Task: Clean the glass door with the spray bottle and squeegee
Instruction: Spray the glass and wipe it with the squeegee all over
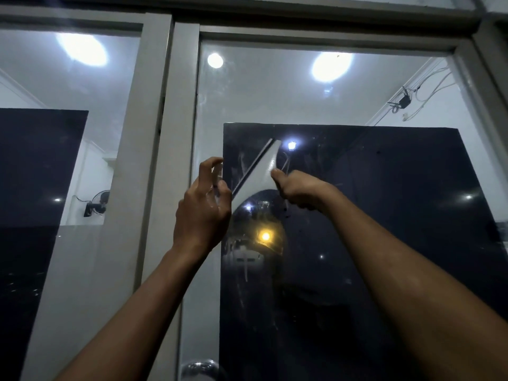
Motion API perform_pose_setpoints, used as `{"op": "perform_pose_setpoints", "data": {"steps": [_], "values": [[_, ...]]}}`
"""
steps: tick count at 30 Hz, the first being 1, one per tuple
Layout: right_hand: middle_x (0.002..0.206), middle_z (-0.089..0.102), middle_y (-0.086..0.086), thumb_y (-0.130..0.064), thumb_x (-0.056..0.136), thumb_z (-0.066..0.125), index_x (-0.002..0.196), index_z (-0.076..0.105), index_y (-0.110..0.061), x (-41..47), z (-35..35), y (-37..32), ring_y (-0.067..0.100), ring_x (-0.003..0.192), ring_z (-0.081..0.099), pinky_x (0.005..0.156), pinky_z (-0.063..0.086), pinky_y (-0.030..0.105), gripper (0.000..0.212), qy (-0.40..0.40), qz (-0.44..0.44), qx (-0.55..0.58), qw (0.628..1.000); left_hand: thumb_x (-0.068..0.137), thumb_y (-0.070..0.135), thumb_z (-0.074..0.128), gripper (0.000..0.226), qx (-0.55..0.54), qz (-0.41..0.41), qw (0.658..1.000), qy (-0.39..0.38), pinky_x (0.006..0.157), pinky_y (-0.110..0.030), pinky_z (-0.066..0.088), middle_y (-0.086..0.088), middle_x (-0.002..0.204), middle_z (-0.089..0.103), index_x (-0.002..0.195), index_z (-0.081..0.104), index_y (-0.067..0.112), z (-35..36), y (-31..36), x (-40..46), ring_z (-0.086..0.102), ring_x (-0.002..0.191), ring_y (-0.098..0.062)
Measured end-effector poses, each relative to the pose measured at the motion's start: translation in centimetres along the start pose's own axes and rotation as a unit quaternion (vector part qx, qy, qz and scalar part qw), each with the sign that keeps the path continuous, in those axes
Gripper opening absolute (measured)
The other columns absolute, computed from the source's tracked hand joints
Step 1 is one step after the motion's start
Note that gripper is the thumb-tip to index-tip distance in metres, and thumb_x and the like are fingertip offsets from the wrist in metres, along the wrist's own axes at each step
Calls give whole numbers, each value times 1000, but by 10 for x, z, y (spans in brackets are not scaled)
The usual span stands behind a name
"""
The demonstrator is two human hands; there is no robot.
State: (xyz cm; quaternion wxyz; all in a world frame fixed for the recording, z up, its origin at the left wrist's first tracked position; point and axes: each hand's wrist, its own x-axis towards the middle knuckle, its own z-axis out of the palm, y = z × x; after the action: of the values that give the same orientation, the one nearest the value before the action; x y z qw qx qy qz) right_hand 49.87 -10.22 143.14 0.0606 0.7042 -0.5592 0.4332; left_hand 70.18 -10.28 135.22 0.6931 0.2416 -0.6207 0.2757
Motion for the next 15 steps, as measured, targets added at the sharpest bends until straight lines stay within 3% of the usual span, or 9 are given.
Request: {"op": "perform_pose_setpoints", "data": {"steps": [3,5,8,10,12,15], "values": [[62,52,5,-63,102,25,80,57,-10,-28,9,34,11,34,39,36,28,14,65,-21,42,33,998,106,24,41,36,-11,-5,1000,-6,54,-23,46,3,77,57,140,34,32,-2,-4,-7,58,62,-10],[64,50,3,-64,102,25,79,56,-13,-48,19,50,12,41,41,41,33,19,64,-28,60,47,997,106,27,40,35,-8,-12,1000,-10,55,-24,48,2,80,58,141,35,30,-4,-4,-11,59,64,-12],[80,55,9,-66,101,24,80,52,-17,-59,26,55,24,68,55,69,46,34,59,21,40,41,998,106,25,41,37,-1,-34,999,-19,60,-28,48,-4,89,60,143,37,26,-4,-1,-15,60,70,-18],[105,65,16,-66,99,23,96,61,-14,-53,26,39,34,96,63,88,49,42,64,71,13,16,997,106,23,41,37,-3,-35,999,-20,57,-26,44,-7,87,61,143,37,24,-5,3,-16,59,68,-16],[118,66,16,-68,98,21,112,64,-15,-40,29,14,35,106,62,89,48,44,70,80,-45,-48,995,106,21,41,38,-2,-35,999,-15,54,-23,40,-8,83,60,144,38,21,-5,8,-15,57,64,-15],[115,68,12,-69,98,21,116,67,-21,-22,37,-14,32,103,62,81,43,42,69,67,-125,-158,977,105,19,43,39,5,-42,999,-2,51,-23,36,-9,77,56,144,39,18,-6,15,-16,54,60,-15]]}}
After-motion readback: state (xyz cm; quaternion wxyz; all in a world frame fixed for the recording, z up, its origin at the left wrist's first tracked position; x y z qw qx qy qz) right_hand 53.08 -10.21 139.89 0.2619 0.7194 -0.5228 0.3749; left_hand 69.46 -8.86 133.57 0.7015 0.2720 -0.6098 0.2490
